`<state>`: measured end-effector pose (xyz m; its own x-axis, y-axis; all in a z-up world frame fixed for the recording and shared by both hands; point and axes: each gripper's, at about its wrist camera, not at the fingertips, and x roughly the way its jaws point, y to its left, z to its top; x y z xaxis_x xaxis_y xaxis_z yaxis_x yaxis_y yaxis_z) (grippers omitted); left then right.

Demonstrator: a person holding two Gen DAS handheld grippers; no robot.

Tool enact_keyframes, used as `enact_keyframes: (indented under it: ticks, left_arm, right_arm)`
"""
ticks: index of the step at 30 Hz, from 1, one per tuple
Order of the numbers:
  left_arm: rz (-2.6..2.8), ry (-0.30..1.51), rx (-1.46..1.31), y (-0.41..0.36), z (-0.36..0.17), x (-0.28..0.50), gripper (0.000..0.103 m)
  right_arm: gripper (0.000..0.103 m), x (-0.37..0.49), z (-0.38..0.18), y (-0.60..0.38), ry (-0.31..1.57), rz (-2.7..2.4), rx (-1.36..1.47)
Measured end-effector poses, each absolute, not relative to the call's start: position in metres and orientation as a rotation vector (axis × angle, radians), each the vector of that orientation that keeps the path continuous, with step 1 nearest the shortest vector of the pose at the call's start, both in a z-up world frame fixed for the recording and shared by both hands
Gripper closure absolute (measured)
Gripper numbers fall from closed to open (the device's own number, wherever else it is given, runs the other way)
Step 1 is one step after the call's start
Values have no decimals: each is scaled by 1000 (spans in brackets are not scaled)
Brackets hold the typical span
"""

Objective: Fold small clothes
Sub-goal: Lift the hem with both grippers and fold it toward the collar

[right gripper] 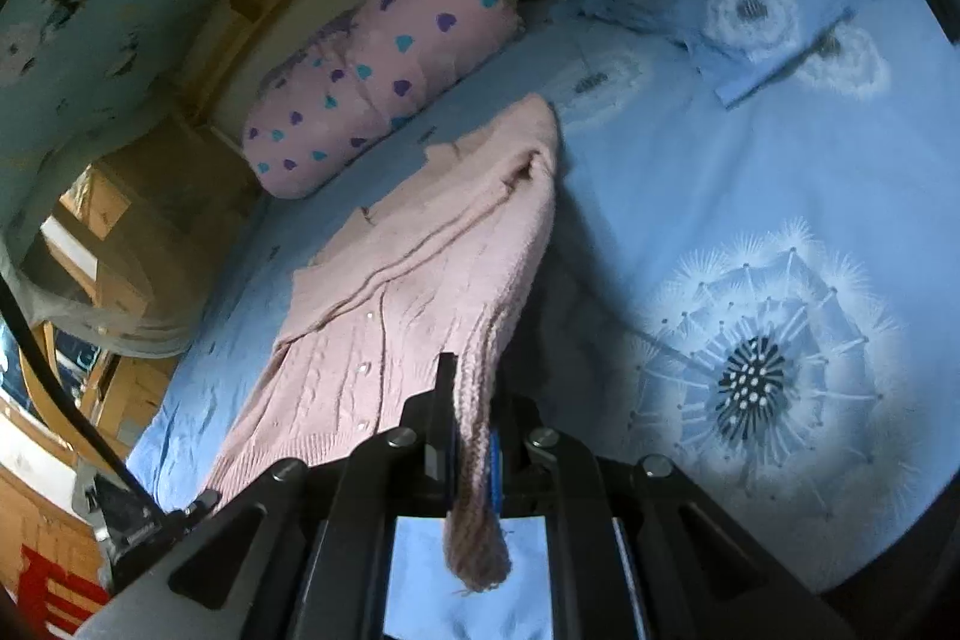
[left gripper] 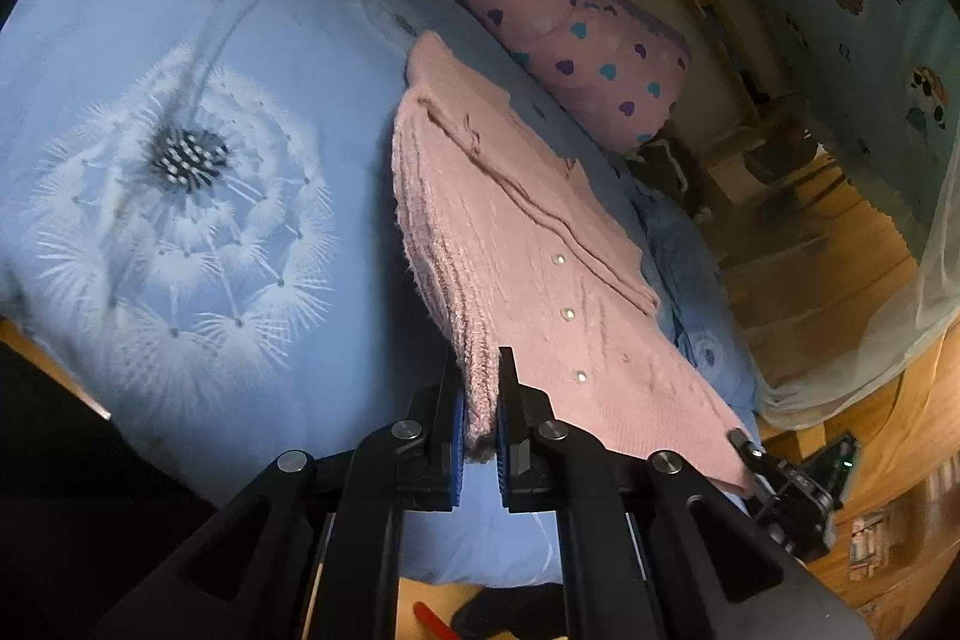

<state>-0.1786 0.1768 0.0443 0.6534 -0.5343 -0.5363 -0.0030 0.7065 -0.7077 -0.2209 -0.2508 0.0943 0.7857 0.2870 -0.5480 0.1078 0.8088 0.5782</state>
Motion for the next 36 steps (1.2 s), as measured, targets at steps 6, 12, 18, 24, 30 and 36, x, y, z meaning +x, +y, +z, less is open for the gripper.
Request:
enact_keyframes:
  ticks: [6,12,18,24,30,36]
  left_arm:
    - [-354,763,-703,176,55,-197,103]
    - [-385,733,-695,174,59,-221,103]
    - [-391,674,-560,153,79,-243,103]
    - [-408,618,-466,135,97,-260,103]
    - [-386,623,-506,145,93,-271,103]
    - [-390,586,-591,164,95,-277,103]
  right_arm:
    - [95,-256,111,-234,626,133,527]
    - [95,-283,120,-238,590,153,536]
    - [95,-298,128,-239,572,161,515]
    - [95,-313,133,-238,559,161,500]
    - [95,-324,132,-245,562,158,495]
    - [95,-333,133,-248,561,170,502]
